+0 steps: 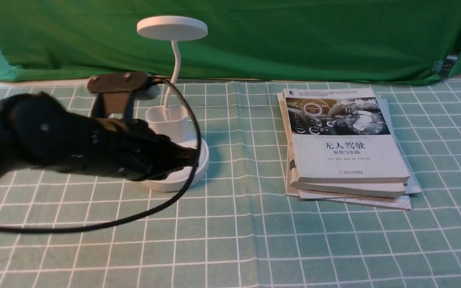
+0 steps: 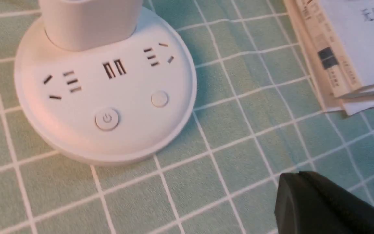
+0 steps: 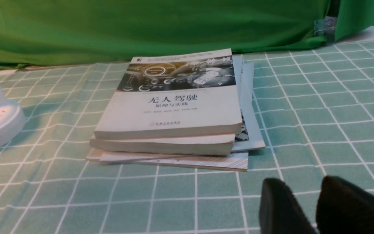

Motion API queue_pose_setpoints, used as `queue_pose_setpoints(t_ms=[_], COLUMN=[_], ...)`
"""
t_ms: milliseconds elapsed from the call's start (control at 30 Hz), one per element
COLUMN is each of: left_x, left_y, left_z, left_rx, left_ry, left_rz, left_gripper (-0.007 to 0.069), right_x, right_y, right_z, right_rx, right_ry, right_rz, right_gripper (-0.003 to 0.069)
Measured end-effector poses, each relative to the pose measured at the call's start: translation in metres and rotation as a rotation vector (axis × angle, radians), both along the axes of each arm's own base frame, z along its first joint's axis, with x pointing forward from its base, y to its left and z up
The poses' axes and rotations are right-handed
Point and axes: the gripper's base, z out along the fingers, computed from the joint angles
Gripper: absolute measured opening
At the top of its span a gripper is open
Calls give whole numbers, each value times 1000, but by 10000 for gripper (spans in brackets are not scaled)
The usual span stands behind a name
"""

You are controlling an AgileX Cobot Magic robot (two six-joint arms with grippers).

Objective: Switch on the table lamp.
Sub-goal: 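Press the power button on the lamp base to turn the lamp on with the left gripper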

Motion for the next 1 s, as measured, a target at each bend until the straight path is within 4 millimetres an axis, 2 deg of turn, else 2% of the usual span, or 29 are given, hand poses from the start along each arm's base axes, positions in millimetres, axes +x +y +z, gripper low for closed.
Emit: queue_pose_setpoints(t_ms=[67, 200, 367, 733, 1000], left_x=[15, 55, 76, 84, 86], left_y=[-7, -20, -25, -27, -28], left_z=[-6, -33, -52, -67, -70], left_rx=[38, 159, 251, 262, 258], left_ry=[14, 67, 103, 120, 130], left_rz=[1, -8, -15, 16, 24], left_gripper=[1, 1, 1, 1, 1], right_x=[0, 0, 0, 0, 0], right_y=[0, 0, 0, 0, 0], right_z=[0, 0, 0, 0, 0], right_rx=[0, 0, 0, 0, 0], right_ry=[0, 0, 0, 1, 1], right_rz=[0, 0, 0, 0, 0], right_gripper=[239, 239, 239, 239, 239])
